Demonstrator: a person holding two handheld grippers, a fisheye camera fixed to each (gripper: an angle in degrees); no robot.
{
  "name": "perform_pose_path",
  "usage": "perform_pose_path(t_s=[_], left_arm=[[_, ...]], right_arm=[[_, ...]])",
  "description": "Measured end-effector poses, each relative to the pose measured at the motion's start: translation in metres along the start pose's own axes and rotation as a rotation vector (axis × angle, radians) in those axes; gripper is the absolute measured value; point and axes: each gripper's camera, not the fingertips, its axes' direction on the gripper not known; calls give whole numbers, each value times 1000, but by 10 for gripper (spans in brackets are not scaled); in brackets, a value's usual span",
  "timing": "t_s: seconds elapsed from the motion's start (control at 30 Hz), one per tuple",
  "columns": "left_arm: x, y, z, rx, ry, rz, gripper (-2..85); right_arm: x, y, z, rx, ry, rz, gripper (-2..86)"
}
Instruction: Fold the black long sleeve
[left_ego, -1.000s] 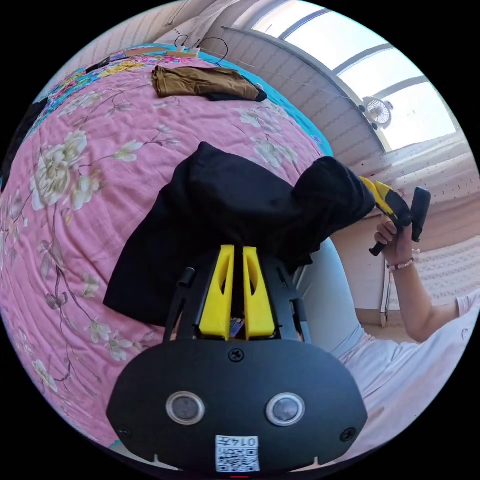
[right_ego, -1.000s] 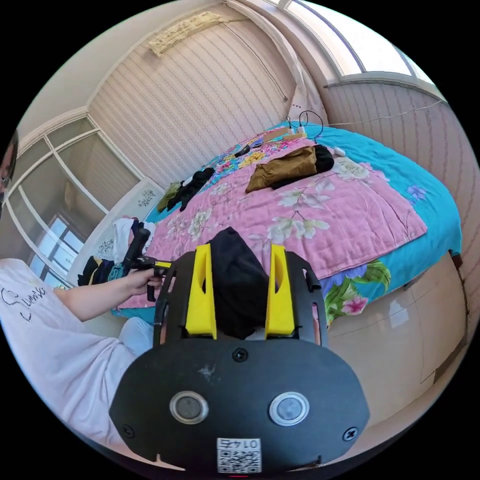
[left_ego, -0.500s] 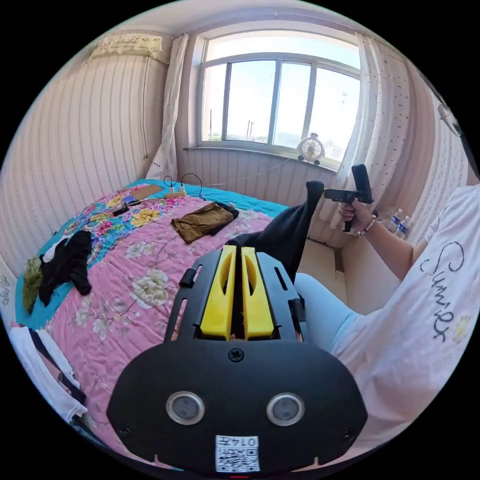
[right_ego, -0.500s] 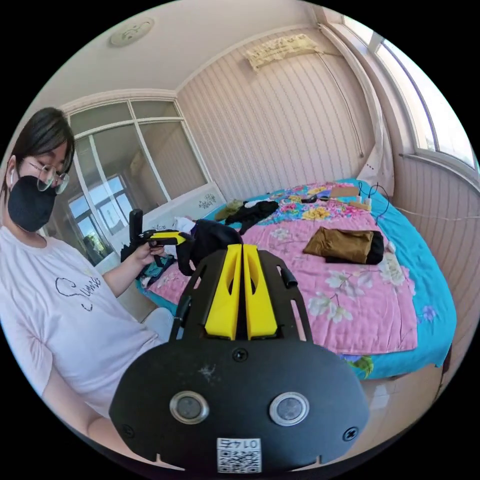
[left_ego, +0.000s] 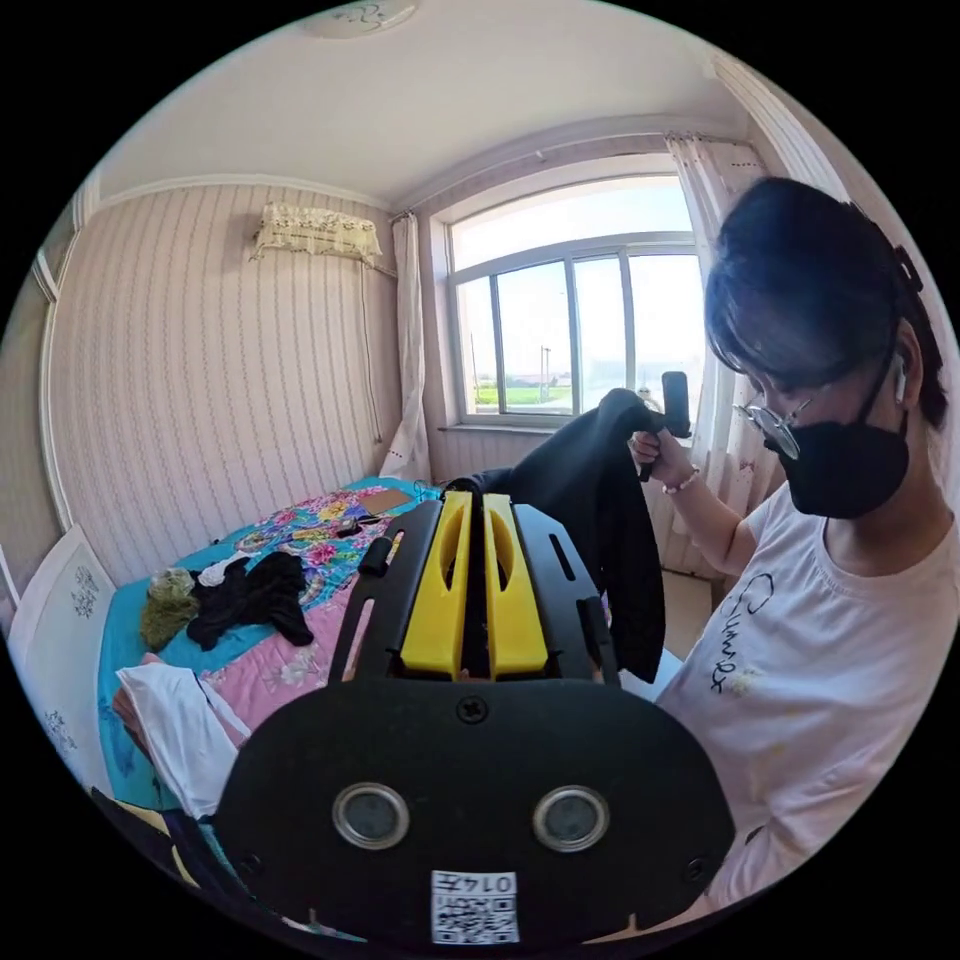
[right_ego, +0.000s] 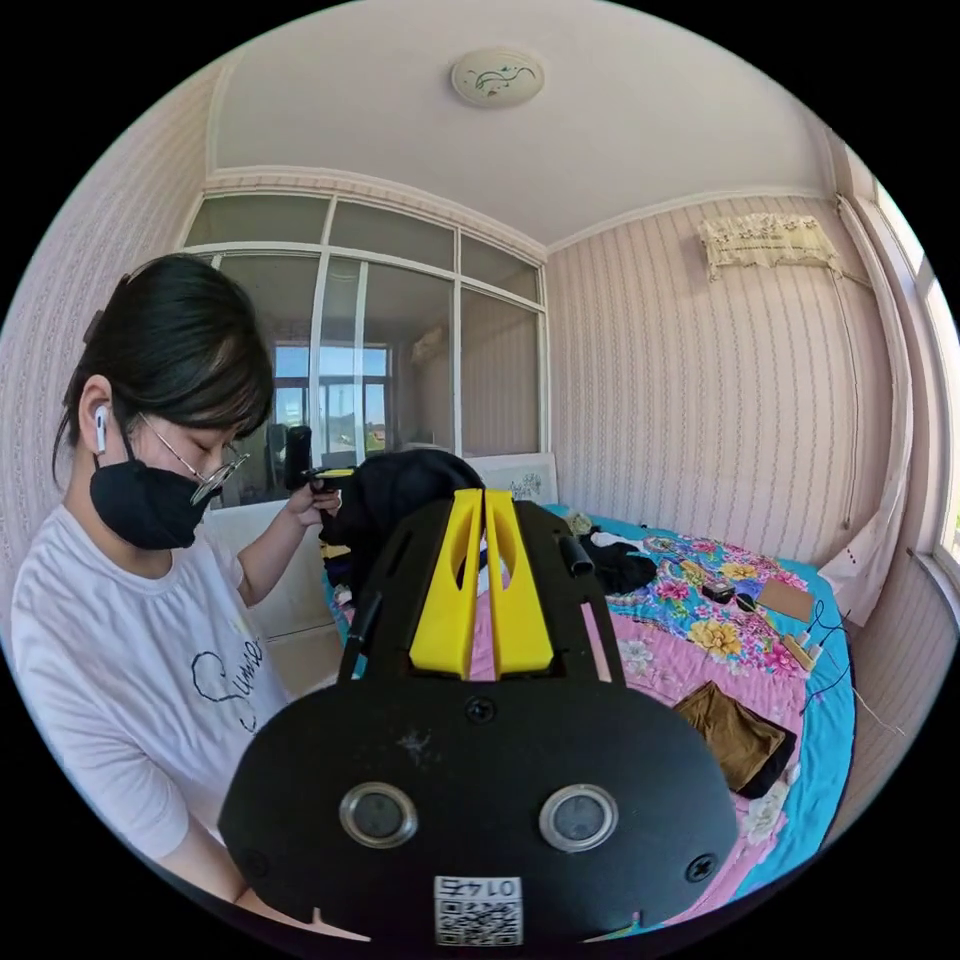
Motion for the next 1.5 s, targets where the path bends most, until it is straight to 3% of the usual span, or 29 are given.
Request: perform_pose_path(t_s=[0.27, 0.4, 0.5, 0.67, 0.87, 0.97, 1.17, 1.27, 1.37, 1.43, 1.5], left_arm=[[-181, -4, 107, -245, -120, -274, -4], [-301, 60, 217, -466, -280, -526, 11], [-349, 134, 252, -606, -324, -754, 15], [-293, 228, 250, -710, -73, -719, 33], [-179, 302, 243, -806, 49, -796, 86], [-171, 304, 236, -765, -69, -765, 60], [-218, 274, 190, -709, 5, -847, -5], [-244, 245, 131, -584, -54, -827, -9], [-292, 242, 44, -308, -186, -951, -9], [-343, 256, -24, -126, -328, -1082, -9], [-373, 267, -67, -89, -502, -1166, -9]], right_arm=[[134, -32, 190, -268, 69, 190, -3], [234, -1, 333, -484, 126, 373, 4], [278, 53, 405, -587, 207, 558, 13], [259, 153, 434, -744, 122, 540, 47], [190, 295, 405, -974, 120, 788, 79], [165, 312, 389, -824, 148, 896, 71], [177, 311, 404, -806, 42, 998, 14], [197, 290, 385, -718, 23, 976, 7], [230, 263, 352, -659, 163, 903, 6], [264, 243, 328, -629, 304, 860, 9], [286, 232, 314, -561, 371, 838, 13]])
